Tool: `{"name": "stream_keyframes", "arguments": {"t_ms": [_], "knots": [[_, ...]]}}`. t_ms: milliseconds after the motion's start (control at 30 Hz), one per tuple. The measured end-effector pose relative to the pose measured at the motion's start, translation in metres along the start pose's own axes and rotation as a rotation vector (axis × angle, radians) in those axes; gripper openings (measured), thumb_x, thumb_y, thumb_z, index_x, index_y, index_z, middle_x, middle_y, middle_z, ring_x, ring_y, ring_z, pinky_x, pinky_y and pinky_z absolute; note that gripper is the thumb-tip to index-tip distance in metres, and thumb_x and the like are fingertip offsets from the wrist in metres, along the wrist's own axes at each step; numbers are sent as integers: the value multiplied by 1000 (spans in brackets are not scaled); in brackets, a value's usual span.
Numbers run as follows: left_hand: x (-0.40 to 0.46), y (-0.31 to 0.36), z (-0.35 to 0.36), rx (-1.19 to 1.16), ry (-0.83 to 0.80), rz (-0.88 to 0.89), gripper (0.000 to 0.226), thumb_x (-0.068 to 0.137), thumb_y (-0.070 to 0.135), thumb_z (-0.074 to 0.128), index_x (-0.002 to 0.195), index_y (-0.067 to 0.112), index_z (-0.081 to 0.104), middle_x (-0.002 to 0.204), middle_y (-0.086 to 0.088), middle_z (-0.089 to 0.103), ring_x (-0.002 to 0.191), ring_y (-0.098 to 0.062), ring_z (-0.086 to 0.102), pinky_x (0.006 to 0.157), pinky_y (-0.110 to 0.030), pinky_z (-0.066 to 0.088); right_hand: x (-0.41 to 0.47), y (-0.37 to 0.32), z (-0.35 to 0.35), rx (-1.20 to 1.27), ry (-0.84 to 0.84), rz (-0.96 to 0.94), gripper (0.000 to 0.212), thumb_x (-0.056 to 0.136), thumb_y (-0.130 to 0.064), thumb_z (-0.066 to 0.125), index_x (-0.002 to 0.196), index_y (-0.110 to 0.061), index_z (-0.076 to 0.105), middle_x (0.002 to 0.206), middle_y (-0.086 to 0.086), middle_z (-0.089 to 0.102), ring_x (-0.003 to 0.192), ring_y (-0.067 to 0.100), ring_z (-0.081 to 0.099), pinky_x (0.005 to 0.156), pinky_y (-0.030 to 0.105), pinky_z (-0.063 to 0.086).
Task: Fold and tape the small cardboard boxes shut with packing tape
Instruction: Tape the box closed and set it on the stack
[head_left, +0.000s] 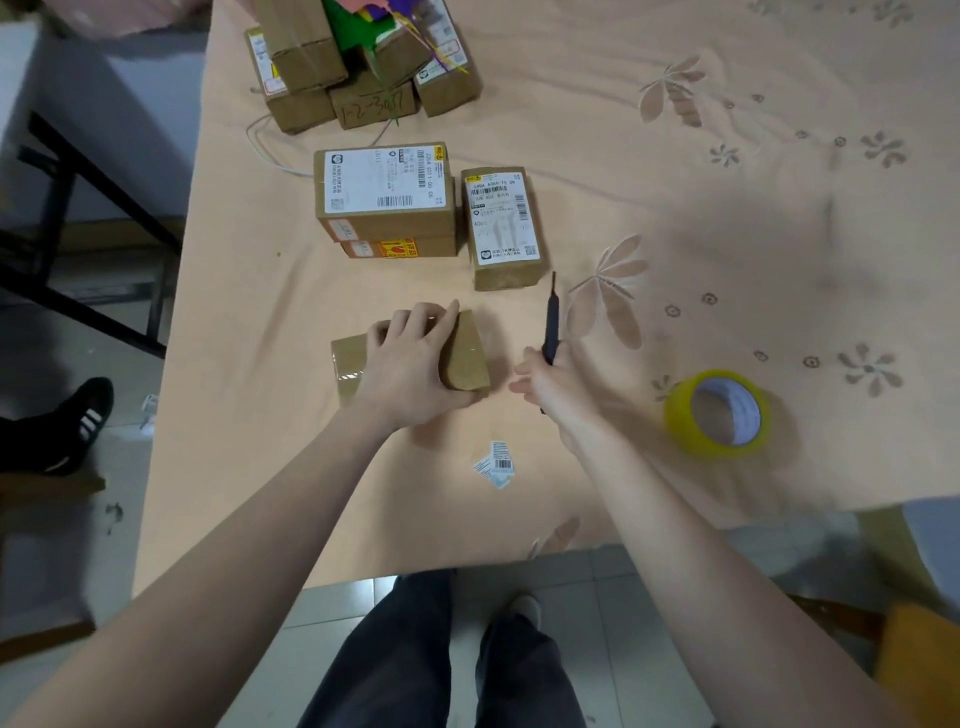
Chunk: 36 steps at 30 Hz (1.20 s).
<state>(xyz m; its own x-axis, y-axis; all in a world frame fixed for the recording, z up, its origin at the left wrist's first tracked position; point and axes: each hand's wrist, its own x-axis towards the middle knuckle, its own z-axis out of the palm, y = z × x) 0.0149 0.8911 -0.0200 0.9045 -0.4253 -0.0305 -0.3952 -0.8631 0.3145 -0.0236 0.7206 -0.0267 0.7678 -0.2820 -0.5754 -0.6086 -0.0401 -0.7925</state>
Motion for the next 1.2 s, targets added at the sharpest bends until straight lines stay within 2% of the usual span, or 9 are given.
{"name": "stream_keyframes", "arguments": {"t_ms": [67, 167, 300, 533, 733, 833, 933, 1067, 1200], "knots": [[-3, -5, 11, 32, -44, -18, 111, 63, 67, 68, 150, 19, 19, 137, -1, 38, 123, -23, 34, 103, -37, 19, 1, 5, -1, -22, 49, 7, 14, 99, -23, 38, 100, -9, 41, 94, 9, 57, 73, 20, 58, 75, 35, 46], [-10, -11, 23, -13, -74, -63, 115, 60, 67, 71, 150, 18, 18, 140, 0, 39, 127, -24, 35, 106, -36, 20, 5, 18, -8, -420, 145, -87, 19, 99, -20, 40, 100, -4, 50, 94, 12, 50, 79, 28, 52, 62, 30, 33], [-15, -16, 30, -119, -41, -78, 113, 58, 66, 73, 147, 16, 23, 143, 1, 41, 133, -22, 33, 113, -41, 13, 14, 33, -21, -655, 234, -94, 28, 97, -16, 47, 115, 5, 49, 110, 22, 56, 105, 38, 54, 87, 42, 46], [-29, -31, 20, -225, 15, -90, 100, 74, 77, 48, 151, 21, 15, 159, 6, 13, 147, -16, 3, 115, -49, -5, 13, 40, -21, -885, 345, -105, 28, 91, -12, 55, 114, 2, 50, 124, 22, 43, 115, 40, 42, 92, 44, 37], [-55, -40, 18, -655, 389, -631, 56, 100, 25, 40, 147, 1, 21, 155, -12, 20, 144, -21, 17, 117, -29, 14, -27, 0, 41, -488, 284, -505, 32, 91, 0, 46, 121, 3, 56, 122, 18, 54, 118, 32, 46, 99, 28, 31], [-57, -29, 22, -798, 331, -742, 53, 100, 27, 40, 145, 2, 26, 148, -12, 32, 138, -21, 29, 110, -24, 23, -42, -7, 71, -356, 58, -380, 46, 97, -12, 42, 142, -3, 38, 142, 11, 47, 134, 24, 37, 110, 25, 27], [-50, -27, 23, -868, 321, -701, 28, 97, 26, 47, 112, 2, 47, 110, -15, 55, 103, -30, 52, 95, -44, 42, -40, -10, 78, -294, -41, -214, 54, 100, -19, 38, 151, -10, 22, 148, 10, 41, 135, 25, 39, 110, 33, 31], [-49, -28, 26, -773, 247, -654, 49, 92, 25, 59, 128, -1, 39, 124, -15, 53, 116, -30, 48, 98, -45, 41, -37, -9, 76, -238, -7, -148, 53, 95, -14, 43, 148, -14, 33, 136, 4, 53, 123, 20, 50, 104, 27, 38], [-51, -30, 28, -734, 225, -647, 70, 89, 29, 64, 141, 0, 28, 138, -12, 45, 128, -24, 42, 104, -42, 37, -29, -10, 72, -181, 11, -168, 39, 85, -2, 47, 116, -19, 62, 102, -2, 68, 93, 16, 62, 79, 19, 49]]}}
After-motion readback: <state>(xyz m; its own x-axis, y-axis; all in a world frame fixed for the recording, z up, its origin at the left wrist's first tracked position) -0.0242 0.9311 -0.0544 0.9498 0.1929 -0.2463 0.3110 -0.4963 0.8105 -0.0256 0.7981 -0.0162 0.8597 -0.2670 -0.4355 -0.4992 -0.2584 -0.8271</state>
